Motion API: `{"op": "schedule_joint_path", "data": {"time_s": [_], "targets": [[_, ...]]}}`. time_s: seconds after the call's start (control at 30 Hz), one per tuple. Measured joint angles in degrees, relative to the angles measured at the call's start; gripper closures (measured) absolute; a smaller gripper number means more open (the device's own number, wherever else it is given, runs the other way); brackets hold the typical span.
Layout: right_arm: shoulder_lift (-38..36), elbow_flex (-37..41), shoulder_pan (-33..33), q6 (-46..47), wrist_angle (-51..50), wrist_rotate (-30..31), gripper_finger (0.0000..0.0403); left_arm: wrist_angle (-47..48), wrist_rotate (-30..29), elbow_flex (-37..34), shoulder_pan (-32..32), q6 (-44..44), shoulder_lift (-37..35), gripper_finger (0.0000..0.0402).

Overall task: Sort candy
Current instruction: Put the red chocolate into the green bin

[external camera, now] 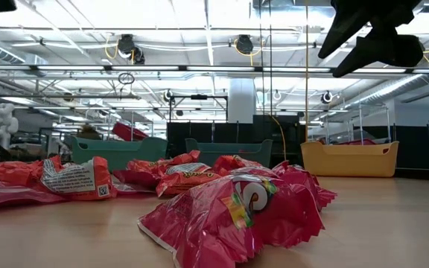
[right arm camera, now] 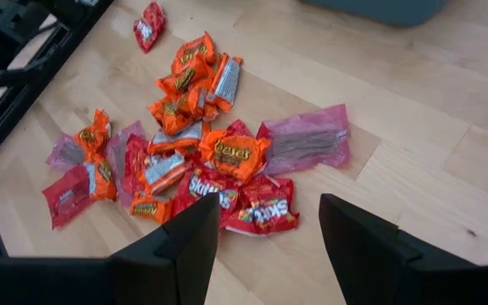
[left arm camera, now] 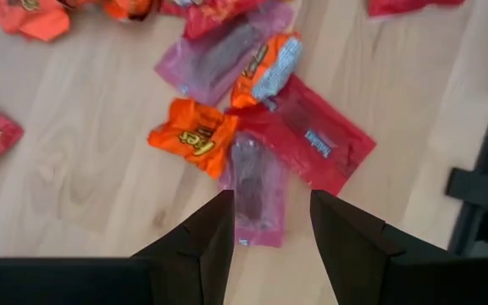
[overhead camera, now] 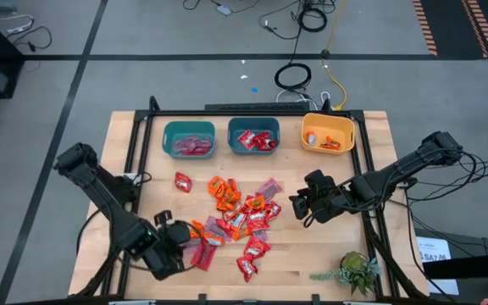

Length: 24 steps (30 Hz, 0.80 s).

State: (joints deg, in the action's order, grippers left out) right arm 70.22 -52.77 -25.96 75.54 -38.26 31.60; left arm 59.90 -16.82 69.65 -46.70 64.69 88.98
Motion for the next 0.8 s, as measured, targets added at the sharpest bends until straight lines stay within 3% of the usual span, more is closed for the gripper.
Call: {"op": "schedule_joint_path", "data": {"time_s": [0.5, 0.8], "targets": [[0.00, 0.00, -0.02, -0.20, 0.17, -1.08, 0.0206, -2.66, 0.48, -0.14, -0.71, 0.57, 9.55, 0.0236], [-0.01, 0.00, -0.02, -0.19, 0.39, -1.95, 0.0206, -17.69, 4.75, -11.39, 0.28, 0.87, 9.92, 0.0236]]}}
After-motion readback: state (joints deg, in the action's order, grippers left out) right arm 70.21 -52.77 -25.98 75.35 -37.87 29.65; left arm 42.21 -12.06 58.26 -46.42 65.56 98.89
